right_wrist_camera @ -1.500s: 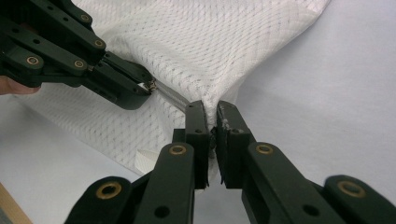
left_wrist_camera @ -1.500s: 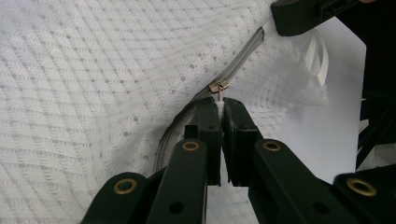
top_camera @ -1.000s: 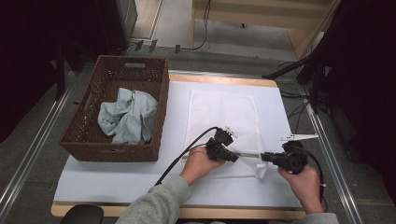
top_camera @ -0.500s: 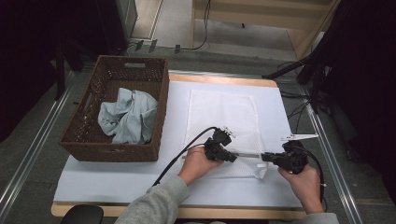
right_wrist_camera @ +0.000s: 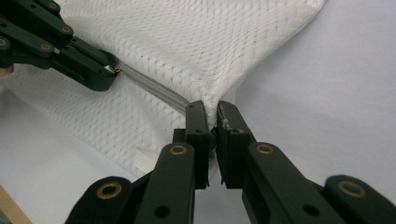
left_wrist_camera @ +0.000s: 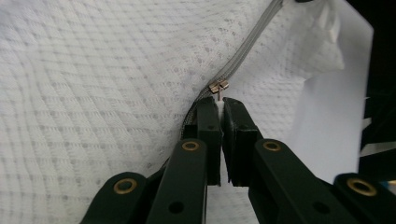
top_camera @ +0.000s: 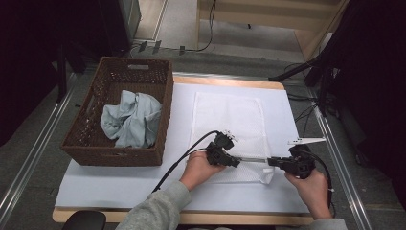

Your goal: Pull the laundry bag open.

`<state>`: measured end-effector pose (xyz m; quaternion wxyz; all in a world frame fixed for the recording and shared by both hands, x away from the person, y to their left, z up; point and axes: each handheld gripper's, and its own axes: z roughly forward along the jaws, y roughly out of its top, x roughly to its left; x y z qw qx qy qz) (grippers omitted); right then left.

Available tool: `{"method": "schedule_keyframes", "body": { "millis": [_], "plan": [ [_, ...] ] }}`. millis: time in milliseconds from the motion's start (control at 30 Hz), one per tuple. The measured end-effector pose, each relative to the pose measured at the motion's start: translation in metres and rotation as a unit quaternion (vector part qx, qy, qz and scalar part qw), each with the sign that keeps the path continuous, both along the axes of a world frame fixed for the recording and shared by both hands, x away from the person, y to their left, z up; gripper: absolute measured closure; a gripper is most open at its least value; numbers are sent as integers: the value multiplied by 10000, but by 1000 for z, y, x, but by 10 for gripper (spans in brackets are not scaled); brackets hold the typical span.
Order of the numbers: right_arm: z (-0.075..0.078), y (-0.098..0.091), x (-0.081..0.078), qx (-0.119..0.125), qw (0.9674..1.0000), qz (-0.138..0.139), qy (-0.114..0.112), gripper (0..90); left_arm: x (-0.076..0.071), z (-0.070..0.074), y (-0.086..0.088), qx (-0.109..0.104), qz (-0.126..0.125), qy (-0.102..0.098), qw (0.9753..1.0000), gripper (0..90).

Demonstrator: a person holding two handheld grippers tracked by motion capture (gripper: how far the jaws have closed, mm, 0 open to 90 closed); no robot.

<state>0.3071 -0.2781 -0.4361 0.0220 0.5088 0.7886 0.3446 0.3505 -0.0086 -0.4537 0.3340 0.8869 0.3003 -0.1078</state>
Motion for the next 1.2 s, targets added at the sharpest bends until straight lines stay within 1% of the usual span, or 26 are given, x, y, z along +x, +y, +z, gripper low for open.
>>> {"method": "schedule_keyframes", "body": {
  "millis": [33, 100, 167, 200, 233, 333, 367, 433, 467, 500, 533, 600, 633, 700, 733, 767, 867, 933, 967, 1000, 1100, 1200],
  "plan": [
    [0, 0, 0, 25, 10000, -17, 8, 856, -2, 2, -1, 0, -12, -67, 10000, 866],
    [0, -1, 0, 10, 10000, -16, 7, 856, -6, 4, -1, 15, 12, -110, 9999, 865],
    [0, -1, 0, -18, 10000, -11, 14, 857, -7, 3, -2, 94, -73, -188, 9998, 866],
    [0, -1, 0, -5, 10000, 12, 18, 857, -7, 3, -1, 98, -109, -186, 9997, 865],
    [0, 0, 0, 5, 10000, 34, 16, 856, -7, 2, -1, 82, -70, -149, 9998, 865],
    [0, 1, 0, 13, 10000, 47, -1, 856, -6, 4, 2, -21, -99, -45, 9999, 865],
    [0, 1, 0, 4, 10000, 49, 0, 856, -7, 5, 2, -63, -55, -85, 9999, 866],
    [-1, 1, 1, 27, 10000, 24, 13, 857, -7, 8, 4, -48, -110, -174, 9998, 866],
    [0, 1, 1, 38, 10000, 23, 15, 857, -7, 9, 6, -96, -107, -181, 9997, 866],
    [0, 1, 1, 71, 10000, 27, 7, 856, -7, 9, 7, -102, -92, -175, 9998, 866],
    [0, 1, 0, 55, 10000, 30, 10, 857, -8, 9, 9, -149, -57, -180, 9997, 866],
    [0, 0, 1, 62, 10000, 43, 16, 856, -10, 9, 11, -159, -28, -157, 9997, 866],
    [-1, 0, 1, 51, 10000, 53, 10, 856, -11, 9, 12, -137, -63, -201, 9997, 866],
    [-1, 0, 0, 44, 10000, 36, 53, 856, -15, 9, 14, -143, -112, -173, 9997, 866],
    [-1, 0, -1, 66, 10000, 54, 35, 856, -16, 9, 15, -138, -163, -199, 9996, 866],
    [-1, 0, -2, 59, 10000, 45, 50, 856, -17, 10, 15, -104, -176, -177, 9996, 866],
    [0, 1, -2, 54, 10000, 59, 48, 856, -14, 12, 17, -180, -105, -159, 9997, 866],
    [0, 1, -2, 73, 9999, 45, 59, 856, -13, 10, 18, -185, -73, -153, 9997, 866],
    [0, 1, -2, 88, 9999, 39, 59, 857, -12, 10, 20, -121, -74, -184, 9997, 866],
    [0, 1, -2, 72, 9999, 52, 61, 856, -12, 10, 21, -114, -70, -175, 9998, 866],
    [0, 1, -1, 77, 9999, 84, 31, 856, -11, 10, 22, -167, -65, -173, 9997, 866],
    [2, 4, -2, -38, 9999, 100, -20, 856, -12, 9, 22, -180, -53, -164, 9997, 866]
  ]
}}
